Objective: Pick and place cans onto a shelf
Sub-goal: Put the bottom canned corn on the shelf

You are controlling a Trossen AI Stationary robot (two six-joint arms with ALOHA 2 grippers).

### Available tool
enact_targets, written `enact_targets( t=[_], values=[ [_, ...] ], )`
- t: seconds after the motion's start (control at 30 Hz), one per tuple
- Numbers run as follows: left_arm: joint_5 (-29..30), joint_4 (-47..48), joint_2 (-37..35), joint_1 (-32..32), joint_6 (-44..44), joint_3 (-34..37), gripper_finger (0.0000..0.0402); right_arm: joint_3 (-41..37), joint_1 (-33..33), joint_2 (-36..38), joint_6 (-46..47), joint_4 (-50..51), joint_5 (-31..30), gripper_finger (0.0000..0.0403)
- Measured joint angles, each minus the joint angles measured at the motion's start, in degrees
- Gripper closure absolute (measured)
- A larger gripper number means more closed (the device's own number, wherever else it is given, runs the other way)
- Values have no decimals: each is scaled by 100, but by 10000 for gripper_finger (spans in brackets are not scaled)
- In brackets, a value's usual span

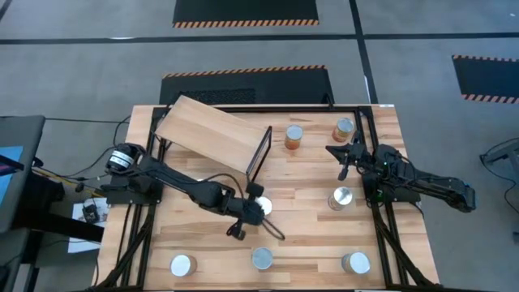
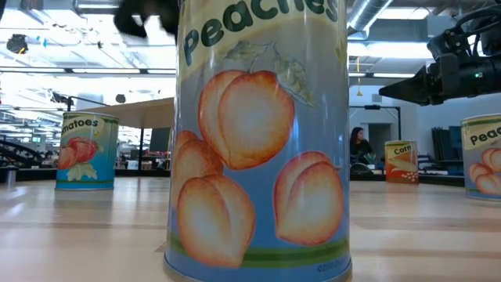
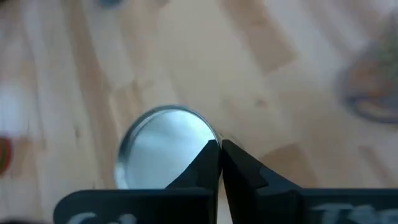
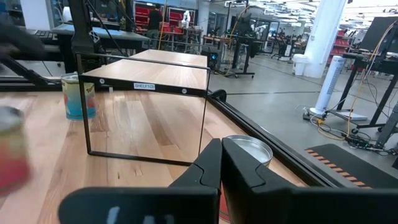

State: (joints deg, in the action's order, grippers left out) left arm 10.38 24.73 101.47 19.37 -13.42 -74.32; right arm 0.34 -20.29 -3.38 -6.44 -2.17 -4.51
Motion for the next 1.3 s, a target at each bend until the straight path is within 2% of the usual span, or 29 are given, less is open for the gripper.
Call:
enact_targets(
  t=[0.17, 0.27, 0.53, 0.63, 0.7, 0.77, 0.83, 0.93, 1.07, 1.17, 1.3],
  values=[
    [165, 952, -396, 263, -136, -658, 401, 0, 0, 1, 0, 0, 0, 376],
    [541, 1591, -683, 455, 138, -1038, 401, 0, 0, 0, 0, 0, 0, 375],
    [2004, 3296, -1843, 732, 2100, -1680, 401, 0, 0, 0, 0, 0, 0, 376],
    [2806, 4012, -2333, 491, 2639, -1688, 401, 0, 0, 2, 0, 0, 0, 375],
    [3202, 4344, -2583, 33, 2910, -1686, 401, 0, 0, 0, 0, 1, -1, 376],
    [3313, 4498, -2782, -649, 2953, -1686, 401, 0, 0, 0, 0, 0, 0, 376],
    [3213, 4466, -2923, -1517, 2740, -1686, 401, 0, 0, 2, 0, 2, -1, 375],
    [2746, 4284, -2942, -2927, 2155, -1683, 401, 0, 0, 0, 0, 0, -1, 374],
    [1560, 3679, -2814, -4474, 1498, -1568, 401, 0, 0, 0, 0, 2, 0, 376],
    [671, 3341, -2597, -5184, 1277, -1442, 401, 0, 0, 0, 0, 2, 0, 375],
    [488, 3190, -2217, -5566, 1260, -1338, 401, 0, 0, 1, 0, 2, -1, 374]
  ],
)
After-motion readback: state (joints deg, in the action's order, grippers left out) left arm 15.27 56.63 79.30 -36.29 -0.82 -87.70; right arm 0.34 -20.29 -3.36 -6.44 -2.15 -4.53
